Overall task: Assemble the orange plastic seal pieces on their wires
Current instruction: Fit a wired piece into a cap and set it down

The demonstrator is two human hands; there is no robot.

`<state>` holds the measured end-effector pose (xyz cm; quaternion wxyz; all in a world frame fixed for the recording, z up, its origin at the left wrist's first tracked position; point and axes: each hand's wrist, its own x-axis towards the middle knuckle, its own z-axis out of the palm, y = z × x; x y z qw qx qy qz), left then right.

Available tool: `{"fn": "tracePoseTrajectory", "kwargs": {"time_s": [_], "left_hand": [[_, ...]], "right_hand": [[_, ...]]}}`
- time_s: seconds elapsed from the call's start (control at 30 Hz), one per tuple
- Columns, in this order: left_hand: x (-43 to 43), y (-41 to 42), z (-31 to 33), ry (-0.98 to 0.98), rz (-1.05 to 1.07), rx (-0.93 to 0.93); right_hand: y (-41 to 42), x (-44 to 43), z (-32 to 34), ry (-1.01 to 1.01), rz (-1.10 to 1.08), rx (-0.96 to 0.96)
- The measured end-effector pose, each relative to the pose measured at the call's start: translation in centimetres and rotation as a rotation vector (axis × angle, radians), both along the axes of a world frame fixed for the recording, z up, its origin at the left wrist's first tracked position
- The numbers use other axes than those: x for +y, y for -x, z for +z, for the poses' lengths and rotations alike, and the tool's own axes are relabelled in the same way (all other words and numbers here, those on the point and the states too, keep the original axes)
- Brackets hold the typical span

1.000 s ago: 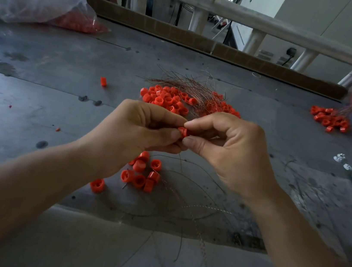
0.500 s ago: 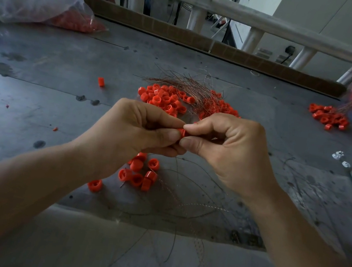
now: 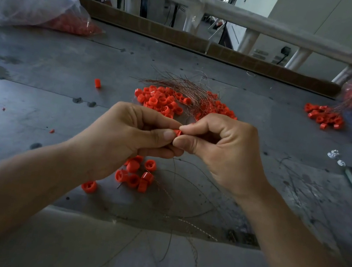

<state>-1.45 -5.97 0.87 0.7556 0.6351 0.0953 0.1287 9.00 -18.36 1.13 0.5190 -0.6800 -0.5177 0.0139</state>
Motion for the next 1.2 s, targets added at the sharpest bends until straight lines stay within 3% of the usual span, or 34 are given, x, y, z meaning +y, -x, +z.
{"fn": "tracePoseTrajectory", "kwargs": {"time_s": [0.33, 0.57, 0.77, 0.9, 1.07, 1.2], "left_hand": [[0.2, 0.1, -0.2, -0.039, -0.030, 0.005], [0.2, 0.2, -0.2, 0.013, -0.068, -0.019], [0.4, 0.4, -0.2, 0.018, -0.137, 0.002], [0.3, 0.5, -0.1, 0.035, -0.161, -0.047], [-0.2, 0.6, 0.0, -0.227, -0.095, -0.104], [-0.3, 0.6, 0.0, -0.238, -0.091, -0.108]], "right_hand": [[-0.1, 0.1, -0.5, -0.043, 0.041, -0.038], [-0.3, -0.2, 0.0, 0.034, 0.135, 0.161], [-0.6, -0.3, 0.4, 0.228, 0.212, -0.041], [-0.5, -0.4, 0.6, 0.231, 0.153, -0.187], [0.0, -0.2, 0.3, 0.248, 0.099, -0.253], [0.4, 0.1, -0.1, 0.266, 0.090, -0.270]]}}
